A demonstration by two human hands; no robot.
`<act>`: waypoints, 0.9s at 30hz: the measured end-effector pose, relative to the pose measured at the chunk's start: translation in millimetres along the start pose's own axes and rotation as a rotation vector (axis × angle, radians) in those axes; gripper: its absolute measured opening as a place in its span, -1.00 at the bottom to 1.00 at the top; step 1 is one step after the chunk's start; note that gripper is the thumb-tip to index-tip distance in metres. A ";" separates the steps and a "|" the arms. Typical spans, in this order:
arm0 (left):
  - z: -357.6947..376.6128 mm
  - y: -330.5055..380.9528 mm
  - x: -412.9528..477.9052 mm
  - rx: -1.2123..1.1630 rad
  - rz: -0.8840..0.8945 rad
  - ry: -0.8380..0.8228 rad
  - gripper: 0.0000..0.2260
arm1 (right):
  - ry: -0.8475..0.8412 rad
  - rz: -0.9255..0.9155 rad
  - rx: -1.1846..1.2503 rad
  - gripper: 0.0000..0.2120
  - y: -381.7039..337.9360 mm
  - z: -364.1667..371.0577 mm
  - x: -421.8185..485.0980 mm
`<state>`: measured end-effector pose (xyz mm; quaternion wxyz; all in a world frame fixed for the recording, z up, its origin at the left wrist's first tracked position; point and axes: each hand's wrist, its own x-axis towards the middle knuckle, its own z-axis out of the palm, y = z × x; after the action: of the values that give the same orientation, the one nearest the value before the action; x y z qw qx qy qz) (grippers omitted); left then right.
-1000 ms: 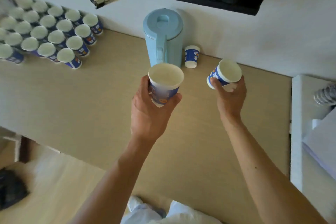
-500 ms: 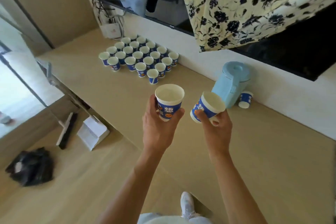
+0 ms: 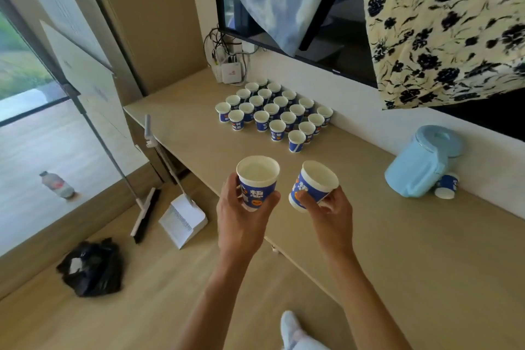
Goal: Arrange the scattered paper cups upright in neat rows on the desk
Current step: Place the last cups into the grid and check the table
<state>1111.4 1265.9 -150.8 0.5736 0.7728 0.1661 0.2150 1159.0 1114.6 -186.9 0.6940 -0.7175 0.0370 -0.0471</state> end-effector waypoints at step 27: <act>-17.6 -131.1 329.8 0.132 -0.083 -0.242 -0.51 | 0.118 0.182 -0.022 -0.45 85.2 235.2 222.7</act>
<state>1382.1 1483.9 -225.2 0.5458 0.8215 0.1413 0.0850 1409.2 1318.7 -276.0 0.6842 -0.7147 0.1431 -0.0256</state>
